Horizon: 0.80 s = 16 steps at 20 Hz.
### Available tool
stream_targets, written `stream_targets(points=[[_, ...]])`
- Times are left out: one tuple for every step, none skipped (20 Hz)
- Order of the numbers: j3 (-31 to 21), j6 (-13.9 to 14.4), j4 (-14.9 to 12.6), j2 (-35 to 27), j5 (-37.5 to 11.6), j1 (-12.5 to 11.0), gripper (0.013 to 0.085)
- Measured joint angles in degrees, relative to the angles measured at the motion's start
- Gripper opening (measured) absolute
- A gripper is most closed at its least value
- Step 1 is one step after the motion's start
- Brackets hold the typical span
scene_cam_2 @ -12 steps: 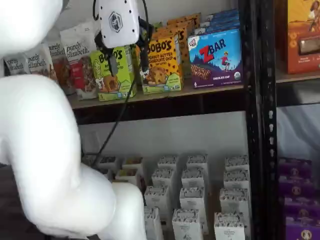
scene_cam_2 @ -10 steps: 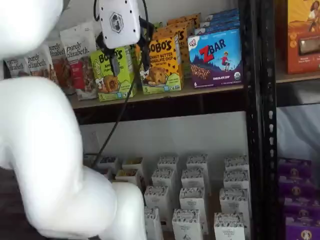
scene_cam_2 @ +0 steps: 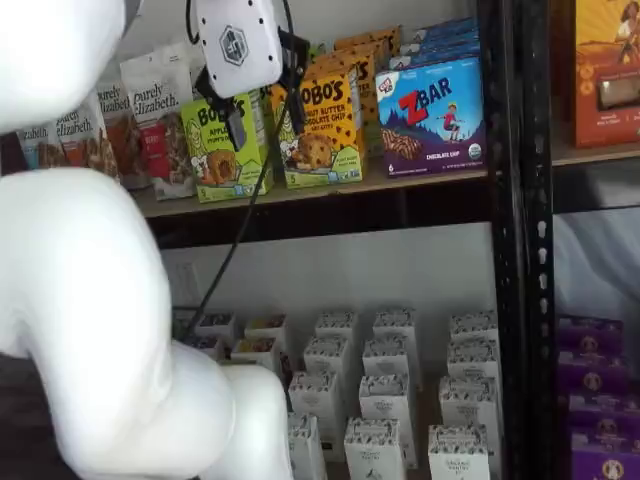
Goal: Pick up the orange box on the top shelf, the fifth box from the left
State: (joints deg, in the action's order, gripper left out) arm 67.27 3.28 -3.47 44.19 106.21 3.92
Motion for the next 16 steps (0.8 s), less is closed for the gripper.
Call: stream_targets(points=[[0.02, 0.13, -0.33, -0.15, -0.07, 0.22, 0.085], [0.1, 0.25, -0.6, -0.39, -0.11, 0.4, 0.085], [0.22, 0.28, -0.63, -0.68, -0.21, 0.42, 0.085], [0.25, 0.28, -0.53, -0.87, -0.51, 0.36, 0.085], [0.32, 0.38, -0.61, -1.14, -1.01, 0.41, 0.085], [0.54, 0.82, -1.59, -1.59, -1.24, 1.11, 0.085], [0.74, 1.31, -2.73, -2.03, -1.5, 1.93, 0.085], [1.03, 1.72, -3.64, -2.59, -1.84, 2.52, 0.085], [1.28, 1.87, -3.91, -3.03, -2.19, 2.66, 0.085], [1.57, 1.91, -3.95, -3.53, -2.66, 2.62, 0.085], [2.01, 1.8, -3.72, -4.2, -3.18, 2.35, 0.085], [2.64, 1.64, -3.56, -5.13, -3.67, 2.08, 0.085], [3.16, 1.6, -3.74, -5.9, -4.02, 2.03, 0.085], [3.54, 1.65, -4.19, -6.51, -4.38, 2.13, 0.085], [3.97, 1.68, -4.64, -7.15, -4.65, 2.23, 0.085], [4.55, 1.68, -5.17, -7.98, -5.03, 2.27, 0.085]])
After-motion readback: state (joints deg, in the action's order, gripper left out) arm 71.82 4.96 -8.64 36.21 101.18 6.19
